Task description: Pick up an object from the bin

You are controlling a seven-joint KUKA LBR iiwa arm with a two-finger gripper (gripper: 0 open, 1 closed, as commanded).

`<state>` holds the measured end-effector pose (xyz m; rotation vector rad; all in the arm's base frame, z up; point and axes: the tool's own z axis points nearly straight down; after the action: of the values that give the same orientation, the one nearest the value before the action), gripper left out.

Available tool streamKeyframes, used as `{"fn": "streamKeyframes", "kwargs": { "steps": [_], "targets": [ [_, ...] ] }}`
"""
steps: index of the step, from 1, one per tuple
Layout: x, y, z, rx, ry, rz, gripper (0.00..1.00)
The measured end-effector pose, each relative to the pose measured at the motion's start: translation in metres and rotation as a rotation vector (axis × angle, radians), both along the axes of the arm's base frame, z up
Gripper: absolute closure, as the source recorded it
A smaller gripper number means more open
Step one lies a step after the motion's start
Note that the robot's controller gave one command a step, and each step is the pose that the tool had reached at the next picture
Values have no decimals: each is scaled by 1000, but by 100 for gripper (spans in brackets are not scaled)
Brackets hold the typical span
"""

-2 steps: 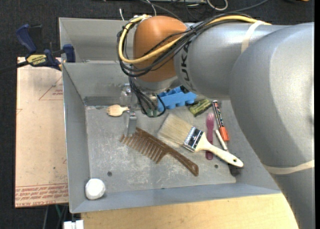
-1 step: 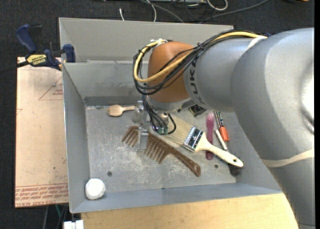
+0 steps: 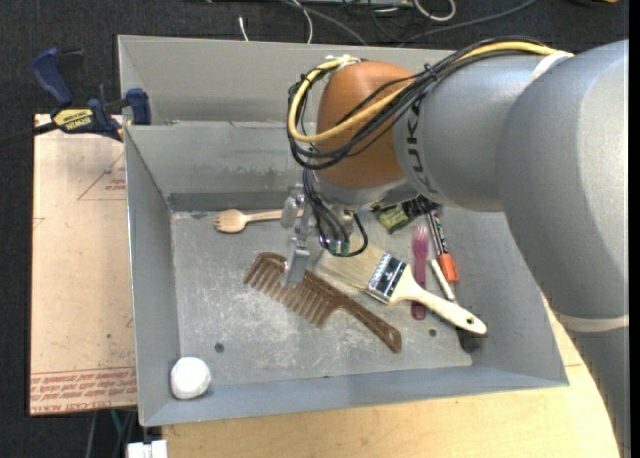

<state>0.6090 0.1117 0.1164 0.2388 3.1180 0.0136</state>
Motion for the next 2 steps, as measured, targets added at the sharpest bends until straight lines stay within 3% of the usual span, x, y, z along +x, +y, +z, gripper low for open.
{"fn": "streamKeyframes", "kwargs": {
  "steps": [1, 2],
  "targets": [
    [-35, 4, -17, -4, 18, 24, 0],
    [-30, -6, -46, 3, 3, -178, 0]
  ]
}}
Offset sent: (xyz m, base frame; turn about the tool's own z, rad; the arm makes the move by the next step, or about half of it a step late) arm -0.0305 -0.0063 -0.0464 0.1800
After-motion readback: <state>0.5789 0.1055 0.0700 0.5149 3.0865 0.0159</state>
